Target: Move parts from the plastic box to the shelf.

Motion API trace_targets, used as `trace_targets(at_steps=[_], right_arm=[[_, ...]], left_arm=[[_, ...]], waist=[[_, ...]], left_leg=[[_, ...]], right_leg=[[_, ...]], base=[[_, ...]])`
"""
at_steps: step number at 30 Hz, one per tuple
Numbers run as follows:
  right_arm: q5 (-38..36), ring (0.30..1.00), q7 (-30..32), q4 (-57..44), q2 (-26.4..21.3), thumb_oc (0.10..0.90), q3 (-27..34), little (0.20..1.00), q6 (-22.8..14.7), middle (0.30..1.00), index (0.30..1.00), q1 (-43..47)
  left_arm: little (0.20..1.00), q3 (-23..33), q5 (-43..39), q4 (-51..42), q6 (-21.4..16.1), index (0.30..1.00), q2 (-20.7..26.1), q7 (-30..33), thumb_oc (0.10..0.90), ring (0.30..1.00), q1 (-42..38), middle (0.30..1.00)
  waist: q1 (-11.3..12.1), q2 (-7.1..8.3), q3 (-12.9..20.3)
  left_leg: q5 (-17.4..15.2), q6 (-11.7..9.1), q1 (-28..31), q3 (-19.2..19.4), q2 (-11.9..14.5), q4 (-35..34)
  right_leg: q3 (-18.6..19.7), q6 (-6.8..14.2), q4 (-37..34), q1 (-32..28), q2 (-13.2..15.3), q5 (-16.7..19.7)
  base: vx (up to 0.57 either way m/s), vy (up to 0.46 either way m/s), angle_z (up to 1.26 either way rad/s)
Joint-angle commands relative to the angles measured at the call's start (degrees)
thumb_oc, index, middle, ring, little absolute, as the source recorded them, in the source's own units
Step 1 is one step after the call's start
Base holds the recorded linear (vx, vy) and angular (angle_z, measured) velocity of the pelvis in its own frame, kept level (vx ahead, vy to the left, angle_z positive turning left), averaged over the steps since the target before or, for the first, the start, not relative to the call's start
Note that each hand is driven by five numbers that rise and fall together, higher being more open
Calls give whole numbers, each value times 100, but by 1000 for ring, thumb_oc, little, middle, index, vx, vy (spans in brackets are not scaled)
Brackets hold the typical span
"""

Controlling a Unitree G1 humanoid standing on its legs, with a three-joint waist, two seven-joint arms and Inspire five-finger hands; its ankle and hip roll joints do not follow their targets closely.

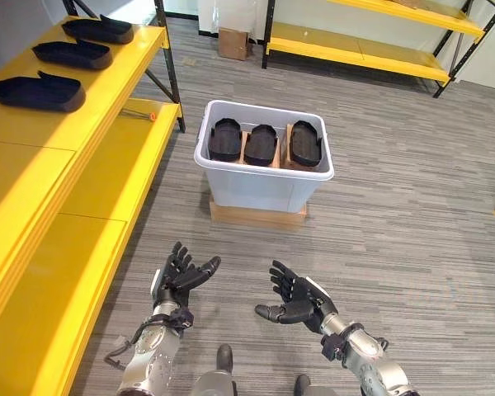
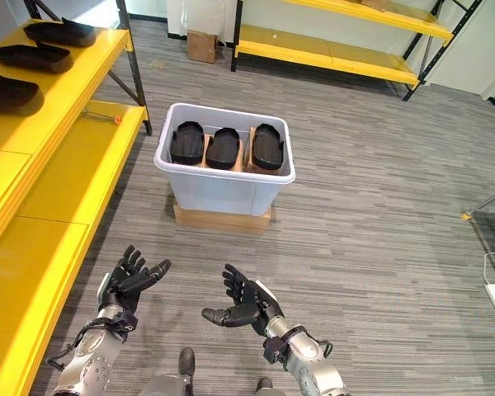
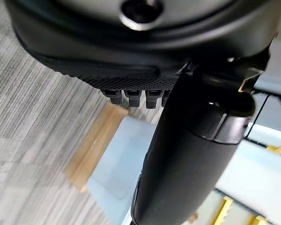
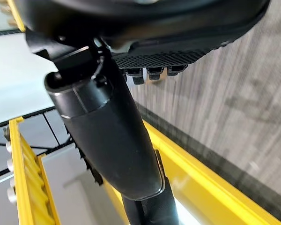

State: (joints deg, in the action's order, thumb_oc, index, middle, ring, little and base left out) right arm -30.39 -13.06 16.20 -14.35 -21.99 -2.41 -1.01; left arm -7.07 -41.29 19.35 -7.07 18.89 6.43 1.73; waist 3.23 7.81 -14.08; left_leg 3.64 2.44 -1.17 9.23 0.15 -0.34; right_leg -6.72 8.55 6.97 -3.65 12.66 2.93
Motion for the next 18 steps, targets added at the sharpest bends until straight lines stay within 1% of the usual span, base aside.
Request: trace_targets(at_steps=[1, 3, 6, 7, 8, 9, 10, 11, 12, 13, 14, 15, 16, 18], right_arm=[[475, 1000, 236, -298, -187, 900, -1, 1000, -697, 1000, 1000, 346], [412, 1000, 251, -302, -236, 900, 65, 1000, -683, 1000, 1000, 301], [434, 1000, 345, -344, -273, 900, 163, 1000, -666, 1000, 1000, 258], [497, 1000, 412, -388, -311, 900, 251, 1000, -577, 1000, 1000, 188], [559, 1000, 236, -387, -339, 900, 285, 1000, -489, 1000, 1000, 192], [620, 1000, 146, -404, -377, 900, 296, 1000, -458, 1000, 1000, 219], [745, 1000, 161, -473, -446, 900, 330, 1000, -384, 1000, 1000, 211], [958, 1000, 287, -553, -557, 900, 418, 1000, -309, 1000, 1000, 139], [959, 1000, 290, -573, -575, 900, 432, 1000, -294, 1000, 1000, 131], [836, 1000, 259, -614, -632, 900, 503, 1000, -252, 1000, 1000, 74], [820, 1000, 256, -628, -633, 900, 526, 1000, -241, 1000, 1000, 53], [800, 1000, 243, -625, -617, 900, 567, 1000, -246, 1000, 1000, 24], [775, 1000, 215, -602, -585, 900, 651, 1000, -279, 1000, 1000, -51], [785, 1000, 256, -589, -581, 900, 673, 1000, -330, 1000, 1000, -128]], left_arm=[[1000, -85, 296, -522, -305, 1000, -185, -419, 900, 1000, -399, 1000], [1000, -100, 198, -450, -376, 1000, -194, -414, 900, 1000, -383, 1000], [1000, -74, 250, -424, -348, 1000, -200, -447, 900, 1000, -433, 1000], [1000, -55, 239, -432, -266, 1000, -192, -470, 900, 1000, -487, 1000], [1000, 62, 193, -584, -201, 1000, -157, -444, 900, 1000, -274, 1000], [1000, 115, 221, -586, -196, 1000, -147, -432, 900, 1000, -209, 1000], [1000, 160, 297, -564, -178, 1000, -113, -401, 900, 1000, -162, 1000], [1000, 189, 428, -529, -95, 1000, -17, -173, 900, 1000, -136, 1000], [1000, 193, 422, -530, -75, 1000, 3, -131, 900, 1000, -147, 1000], [1000, 219, 173, -492, -79, 1000, 77, -39, 900, 1000, -193, 1000], [1000, 231, 144, -492, -77, 1000, 92, -36, 900, 1000, -195, 1000], [1000, 229, 148, -485, -96, 1000, 100, -67, 900, 1000, -200, 1000], [1000, 152, 142, -508, -162, 1000, 109, -307, 900, 1000, -123, 1000], [1000, 61, 161, -597, -197, 1000, 102, -502, 900, 1000, 10, 1000]], waist=[[-78, -196, 430], [-146, -217, 500], [-212, -232, 541], [-261, -268, 576], [-254, -478, 442], [-289, -480, 385], [-366, -448, 328], [-526, -375, 258], [-549, -350, 235], [-643, -316, 133], [-657, -325, 110], [-688, -348, 55], [-741, -382, 14], [-781, -374, 29]], left_leg=[[-439, 101, -314, -157, -8, 134], [-458, 173, -232, -82, -73, 34], [-487, 250, -194, 0, -135, -3], [-526, 347, -142, 68, -225, -62], [-621, 363, 231, 421, -137, -260], [-627, 305, 331, 511, -102, -294], [-675, 252, 435, 541, -98, -316], [-863, 179, 656, 456, -122, -345], [-826, 172, 642, 504, -107, -318], [-883, 60, 788, 502, -22, -273], [-894, 29, 813, 501, 17, -257], [-930, -20, 910, 457, 90, -240], [-992, -37, 1044, 279, 144, -239], [-1058, -27, 1119, 129, 144, -258]], right_leg=[[-135, 103, 522, -330, -328, -199], [-56, 130, 648, -278, -329, -54], [-25, 131, 941, -224, -343, 87], [-93, 115, 1413, -132, -366, 187], [-682, 96, 2759, 742, -61, 317], [-824, 80, 2362, 909, -145, 239], [-871, 73, 1827, 1059, -281, 213], [-770, 158, 854, 1290, -394, 226], [-816, 106, 594, 1325, -394, 346], [-782, 181, -318, 1503, -338, 559], [-775, 195, -512, 1529, -343, 578], [-724, 237, -912, 1617, -343, 635], [-453, 281, -1121, 1790, -348, 690], [-222, 310, -1107, 1760, -392, 711]], base=[[100, 126, -33], [122, 161, -22], [107, 164, -23], [286, 447, -16], [327, 397, -18], [310, 223, -64], [272, -179, -180], [198, -196, -193], [303, -299, -103], [190, -256, 27], [311, -335, 56], [350, -376, 25], [394, -385, 24], [288, -256, 40]])
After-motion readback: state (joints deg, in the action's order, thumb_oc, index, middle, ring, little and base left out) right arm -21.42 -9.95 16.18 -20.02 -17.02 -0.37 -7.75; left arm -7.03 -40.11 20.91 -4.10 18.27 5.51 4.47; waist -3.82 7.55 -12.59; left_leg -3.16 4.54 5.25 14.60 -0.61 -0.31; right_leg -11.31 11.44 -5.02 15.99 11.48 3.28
